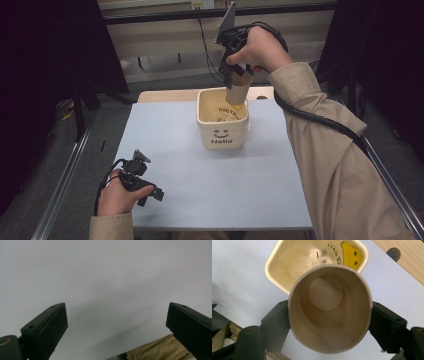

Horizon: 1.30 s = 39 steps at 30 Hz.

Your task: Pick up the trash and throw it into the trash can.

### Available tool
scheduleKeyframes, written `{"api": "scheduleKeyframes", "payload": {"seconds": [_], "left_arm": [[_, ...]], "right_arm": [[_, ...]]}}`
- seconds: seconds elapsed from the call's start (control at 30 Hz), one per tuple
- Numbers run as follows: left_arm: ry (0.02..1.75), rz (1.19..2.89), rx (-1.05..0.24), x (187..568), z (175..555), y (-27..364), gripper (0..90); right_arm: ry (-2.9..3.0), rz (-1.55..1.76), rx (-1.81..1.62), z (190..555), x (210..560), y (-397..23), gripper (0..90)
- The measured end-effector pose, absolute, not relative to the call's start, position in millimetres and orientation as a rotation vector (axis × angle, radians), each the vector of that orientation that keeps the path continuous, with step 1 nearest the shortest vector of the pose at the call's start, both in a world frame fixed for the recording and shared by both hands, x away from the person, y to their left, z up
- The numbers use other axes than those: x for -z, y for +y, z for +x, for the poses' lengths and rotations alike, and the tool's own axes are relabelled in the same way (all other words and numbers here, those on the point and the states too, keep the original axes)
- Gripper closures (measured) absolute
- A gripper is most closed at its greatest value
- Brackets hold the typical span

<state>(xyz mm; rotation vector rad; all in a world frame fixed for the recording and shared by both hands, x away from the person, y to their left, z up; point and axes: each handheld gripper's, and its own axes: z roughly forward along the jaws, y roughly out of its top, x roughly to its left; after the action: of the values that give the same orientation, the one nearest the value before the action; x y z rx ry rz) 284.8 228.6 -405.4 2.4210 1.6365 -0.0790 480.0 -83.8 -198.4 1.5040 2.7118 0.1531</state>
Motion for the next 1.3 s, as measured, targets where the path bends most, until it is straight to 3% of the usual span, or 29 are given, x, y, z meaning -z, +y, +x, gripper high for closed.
{"api": "scheduleKeyframes", "payload": {"seconds": [0.8,1.3], "left_arm": [[1.619,2.432,0.067,402,285,230,3.6],[1.624,2.423,0.062,403,285,229,3.6]], "right_arm": [[2.757,1.498,-0.096,485,236,-73,23.5],[2.775,1.496,-0.089,485,240,-69,19.7]]}}
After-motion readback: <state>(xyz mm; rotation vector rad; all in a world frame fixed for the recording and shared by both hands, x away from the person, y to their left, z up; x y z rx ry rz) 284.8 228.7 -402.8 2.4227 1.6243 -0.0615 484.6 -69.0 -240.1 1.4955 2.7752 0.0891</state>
